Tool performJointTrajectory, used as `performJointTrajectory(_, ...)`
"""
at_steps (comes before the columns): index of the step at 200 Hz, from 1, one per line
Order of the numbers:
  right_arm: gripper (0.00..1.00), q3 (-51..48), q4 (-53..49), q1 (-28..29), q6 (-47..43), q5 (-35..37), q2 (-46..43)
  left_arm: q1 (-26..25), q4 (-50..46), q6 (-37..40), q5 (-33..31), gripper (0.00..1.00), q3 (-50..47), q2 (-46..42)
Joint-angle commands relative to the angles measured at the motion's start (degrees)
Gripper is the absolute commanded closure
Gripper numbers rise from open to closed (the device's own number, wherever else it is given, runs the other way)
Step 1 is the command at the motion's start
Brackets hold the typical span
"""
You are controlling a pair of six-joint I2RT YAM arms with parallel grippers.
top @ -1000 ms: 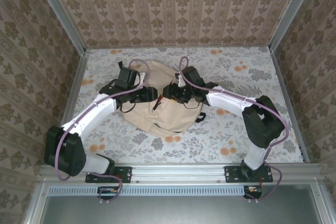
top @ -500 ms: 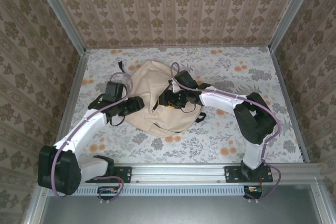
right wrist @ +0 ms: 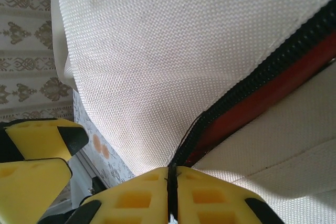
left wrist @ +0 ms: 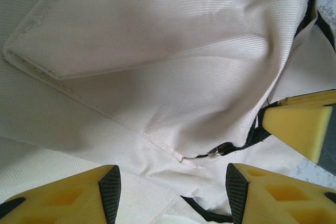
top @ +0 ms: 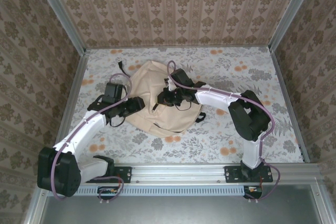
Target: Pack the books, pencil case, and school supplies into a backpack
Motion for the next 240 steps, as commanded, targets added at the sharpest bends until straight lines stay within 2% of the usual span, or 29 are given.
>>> performJointTrajectory(1, 0.93, 0.9, -2.1, 0.6, -0.8, 1.8, -2.0, 0.5, 1.1, -0.3, 3.1, 0.43, -0.2, -0.2)
performJointTrajectory(37, 1.00, -0.6, -3.9, 0.8, -2.9, 7.2, -6.0, 0.3, 2.7, 1.8, 5.5, 0.48, -0.9, 0.2)
performJointTrajectory(88, 1.00, -1.7, -4.7, 0.8, -5.1, 14.6, -10.1, -2.7, 4.2, 2.3, 6.4, 0.51, -2.9, 0.9)
performJointTrajectory(135, 1.00, -0.1, -5.3, 0.8, -5.5, 14.3, -8.9, -4.9, 12.6, -3.8, 9.9, 0.51, -6.0, 4.4)
performJointTrajectory(174, 1.00, -0.2, -5.1, 0.8, -5.4, 13.9, -8.9, -5.1, 21.2, -11.9, 11.1, 0.51, -8.4, 7.5)
performJointTrajectory(240, 1.00, -0.2, -5.0, 0.7, -5.0, 13.3, -8.3, -5.0, 30.9, -17.1, 12.6, 0.67, -9.5, 9.6)
